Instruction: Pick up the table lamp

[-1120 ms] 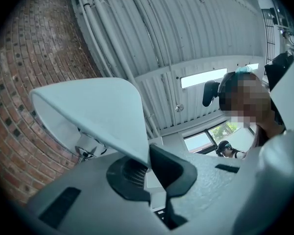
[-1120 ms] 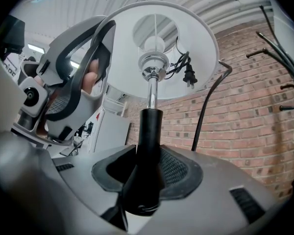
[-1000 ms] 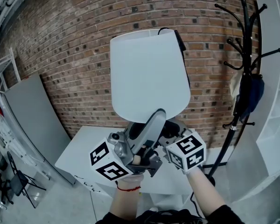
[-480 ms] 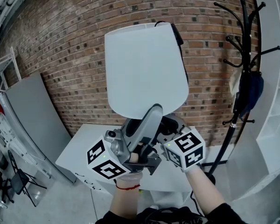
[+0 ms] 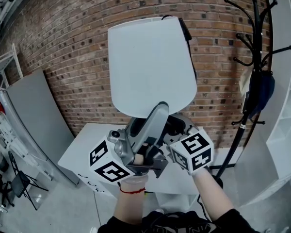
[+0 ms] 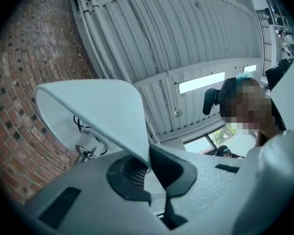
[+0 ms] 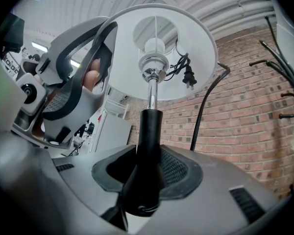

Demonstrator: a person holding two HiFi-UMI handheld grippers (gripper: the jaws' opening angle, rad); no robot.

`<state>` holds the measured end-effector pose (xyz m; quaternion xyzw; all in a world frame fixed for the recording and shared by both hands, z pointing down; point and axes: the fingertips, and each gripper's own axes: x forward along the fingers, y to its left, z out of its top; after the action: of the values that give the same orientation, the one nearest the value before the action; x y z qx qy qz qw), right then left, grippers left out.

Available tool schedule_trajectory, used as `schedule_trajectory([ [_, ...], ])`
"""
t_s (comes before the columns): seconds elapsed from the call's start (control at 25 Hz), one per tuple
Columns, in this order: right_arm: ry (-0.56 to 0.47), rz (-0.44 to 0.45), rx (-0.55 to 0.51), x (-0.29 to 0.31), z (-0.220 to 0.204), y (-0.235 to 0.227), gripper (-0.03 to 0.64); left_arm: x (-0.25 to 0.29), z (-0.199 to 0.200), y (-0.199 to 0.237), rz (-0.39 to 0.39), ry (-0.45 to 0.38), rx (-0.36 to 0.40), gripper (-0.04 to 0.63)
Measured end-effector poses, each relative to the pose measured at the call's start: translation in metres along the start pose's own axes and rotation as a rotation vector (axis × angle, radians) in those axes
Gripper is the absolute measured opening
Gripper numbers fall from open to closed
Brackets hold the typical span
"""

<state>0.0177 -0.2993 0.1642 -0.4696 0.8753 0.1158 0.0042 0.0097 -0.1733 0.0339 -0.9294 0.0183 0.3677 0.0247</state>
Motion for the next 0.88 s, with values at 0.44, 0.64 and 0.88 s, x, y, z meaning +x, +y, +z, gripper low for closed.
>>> schedule_trajectory([
  [0.44, -0.001, -0.001, 0.001, -0.0047, 0.0005, 0.0049, 0.152, -0.0017, 0.0005, -0.0063, 0.005, -0.001, -0.002, 0.011],
  [0.64, 0.000, -0.009, -0.002, -0.0063, -0.0008, 0.0033, 0.152, -0.0010, -0.0022, -0.0068, 0.007, 0.005, -0.005, 0.011],
  [0.88, 0.007, -0.012, 0.000, -0.0053, -0.0092, 0.0007, 0.152, -0.0042, -0.0086, -0.0018, 0.020, 0.010, -0.015, 0.011],
])
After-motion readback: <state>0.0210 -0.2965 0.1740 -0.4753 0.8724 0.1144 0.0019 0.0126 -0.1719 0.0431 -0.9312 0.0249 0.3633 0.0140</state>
